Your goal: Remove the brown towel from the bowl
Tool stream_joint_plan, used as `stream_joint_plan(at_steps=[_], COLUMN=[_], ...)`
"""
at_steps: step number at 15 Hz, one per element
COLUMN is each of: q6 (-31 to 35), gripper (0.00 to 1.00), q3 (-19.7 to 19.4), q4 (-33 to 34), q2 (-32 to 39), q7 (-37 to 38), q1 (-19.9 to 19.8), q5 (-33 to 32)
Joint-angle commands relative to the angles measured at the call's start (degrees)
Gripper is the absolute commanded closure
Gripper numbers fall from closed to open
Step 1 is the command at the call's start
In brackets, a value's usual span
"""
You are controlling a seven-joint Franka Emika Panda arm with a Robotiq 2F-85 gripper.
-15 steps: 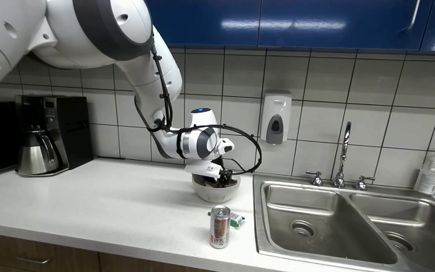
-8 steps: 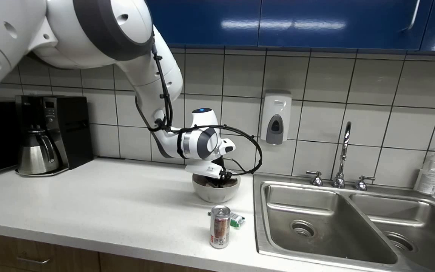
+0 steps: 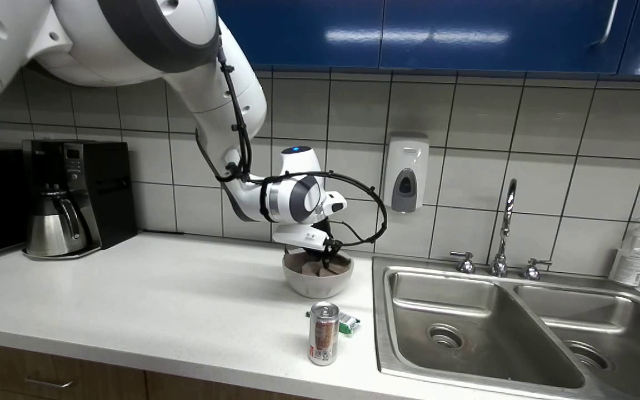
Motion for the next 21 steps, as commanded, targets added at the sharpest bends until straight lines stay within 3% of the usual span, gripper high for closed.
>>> stream_joint_plan(at_steps=[1,12,21], q6=[1.4,-1.0,-2.0], gripper=[0.99,0.99,0.99], q3=[-1.6,0.7,4.5], q4=[-6.6,-23.4,-30.8], q2=[-8.2,-28.9,-39.0], q7=[1.2,0.4,3.8], q1=[2.0,6.5,11.4], q5=[-1.3,-4.0,-11.0])
